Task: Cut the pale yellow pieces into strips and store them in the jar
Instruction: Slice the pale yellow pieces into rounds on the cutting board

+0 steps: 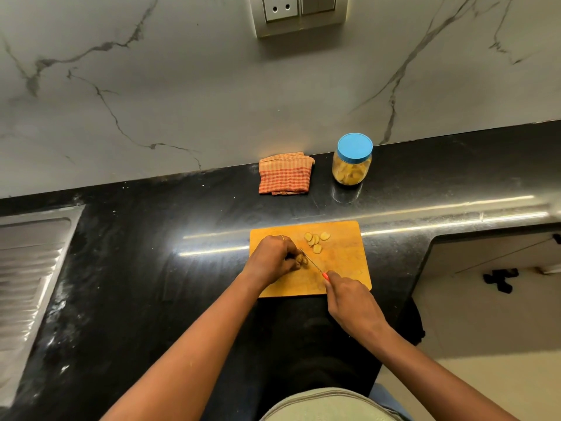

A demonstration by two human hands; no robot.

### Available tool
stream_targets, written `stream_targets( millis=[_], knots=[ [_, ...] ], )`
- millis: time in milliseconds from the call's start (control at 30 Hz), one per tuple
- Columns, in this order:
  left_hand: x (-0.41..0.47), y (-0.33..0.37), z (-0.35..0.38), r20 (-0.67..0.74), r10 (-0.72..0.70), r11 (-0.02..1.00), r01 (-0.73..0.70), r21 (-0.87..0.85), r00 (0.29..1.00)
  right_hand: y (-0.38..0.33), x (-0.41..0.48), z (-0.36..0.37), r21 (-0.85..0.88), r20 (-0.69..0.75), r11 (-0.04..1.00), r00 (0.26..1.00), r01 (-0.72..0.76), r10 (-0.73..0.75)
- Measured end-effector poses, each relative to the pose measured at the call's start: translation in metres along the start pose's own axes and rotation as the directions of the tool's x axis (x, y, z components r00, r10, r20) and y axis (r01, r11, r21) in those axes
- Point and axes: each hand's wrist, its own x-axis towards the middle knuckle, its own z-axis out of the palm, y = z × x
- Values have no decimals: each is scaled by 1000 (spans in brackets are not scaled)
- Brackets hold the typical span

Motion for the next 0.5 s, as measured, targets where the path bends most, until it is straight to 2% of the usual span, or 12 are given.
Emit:
stream_targets(
  millis=[500],
  knots=[
    [-1, 0, -1, 1, 47, 999, -47, 21, 999, -4, 8, -1, -67, 33, 998, 999, 7, -5]
  ],
)
